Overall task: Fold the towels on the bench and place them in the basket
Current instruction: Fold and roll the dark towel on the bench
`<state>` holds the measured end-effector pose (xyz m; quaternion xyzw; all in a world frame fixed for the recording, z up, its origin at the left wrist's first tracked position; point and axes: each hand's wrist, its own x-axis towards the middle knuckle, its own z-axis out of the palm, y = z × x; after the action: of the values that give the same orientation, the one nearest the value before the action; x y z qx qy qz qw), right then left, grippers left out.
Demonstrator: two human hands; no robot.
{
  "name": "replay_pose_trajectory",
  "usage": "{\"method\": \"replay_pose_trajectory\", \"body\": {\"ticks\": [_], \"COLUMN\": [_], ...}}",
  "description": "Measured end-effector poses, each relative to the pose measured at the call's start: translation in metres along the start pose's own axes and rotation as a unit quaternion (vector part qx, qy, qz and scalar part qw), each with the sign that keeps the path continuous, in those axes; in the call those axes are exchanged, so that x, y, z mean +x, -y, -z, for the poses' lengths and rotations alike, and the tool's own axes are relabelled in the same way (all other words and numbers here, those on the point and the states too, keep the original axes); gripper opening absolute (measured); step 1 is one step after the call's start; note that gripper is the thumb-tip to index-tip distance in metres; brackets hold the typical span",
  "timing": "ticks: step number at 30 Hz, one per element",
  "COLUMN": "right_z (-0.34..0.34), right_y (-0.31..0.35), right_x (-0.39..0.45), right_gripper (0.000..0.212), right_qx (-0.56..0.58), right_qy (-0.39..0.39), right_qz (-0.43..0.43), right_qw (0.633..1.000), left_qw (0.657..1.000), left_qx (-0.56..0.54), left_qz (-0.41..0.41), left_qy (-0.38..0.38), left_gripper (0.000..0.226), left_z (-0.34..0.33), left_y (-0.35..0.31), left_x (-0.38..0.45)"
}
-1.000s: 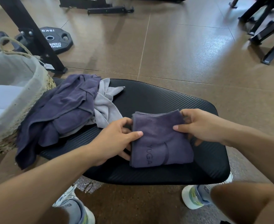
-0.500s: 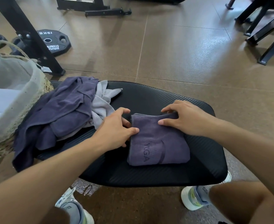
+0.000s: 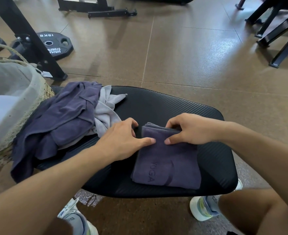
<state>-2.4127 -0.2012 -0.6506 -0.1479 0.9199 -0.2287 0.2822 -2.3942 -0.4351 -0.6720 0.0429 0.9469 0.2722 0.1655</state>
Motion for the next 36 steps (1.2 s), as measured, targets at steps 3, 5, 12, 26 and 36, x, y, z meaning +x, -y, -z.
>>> {"method": "replay_pose_trajectory", "body": {"ticks": [3, 5, 12, 26, 36], "right_z": [0.002, 0.005, 0.006, -0.008, -0.006], "right_y": [0.002, 0.005, 0.011, 0.032, 0.037], "right_x": [-0.007, -0.013, -0.033, -0.042, -0.046], "right_gripper": [0.022, 0.023, 0.043, 0.033, 0.024], "right_qx": [0.049, 0.056, 0.135, 0.119, 0.163], "right_qy": [-0.002, -0.018, -0.114, -0.194, -0.182], "right_qz": [0.027, 0.056, 0.113, 0.148, 0.101], "right_qw": [0.998, 0.997, 0.978, 0.962, 0.964], "left_qw": [0.999, 0.999, 0.906, 0.837, 0.799], "left_qx": [0.018, -0.008, -0.393, -0.513, -0.569], "left_qz": [-0.011, -0.011, -0.020, 0.036, 0.044], "left_qy": [0.030, 0.052, 0.152, 0.186, 0.190], "left_gripper": [0.064, 0.063, 0.041, 0.035, 0.029], "left_z": [0.002, 0.004, 0.009, 0.013, 0.009], "left_y": [-0.005, -0.005, -0.007, -0.021, -0.020], "left_x": [-0.003, -0.003, -0.010, -0.029, -0.031]}}
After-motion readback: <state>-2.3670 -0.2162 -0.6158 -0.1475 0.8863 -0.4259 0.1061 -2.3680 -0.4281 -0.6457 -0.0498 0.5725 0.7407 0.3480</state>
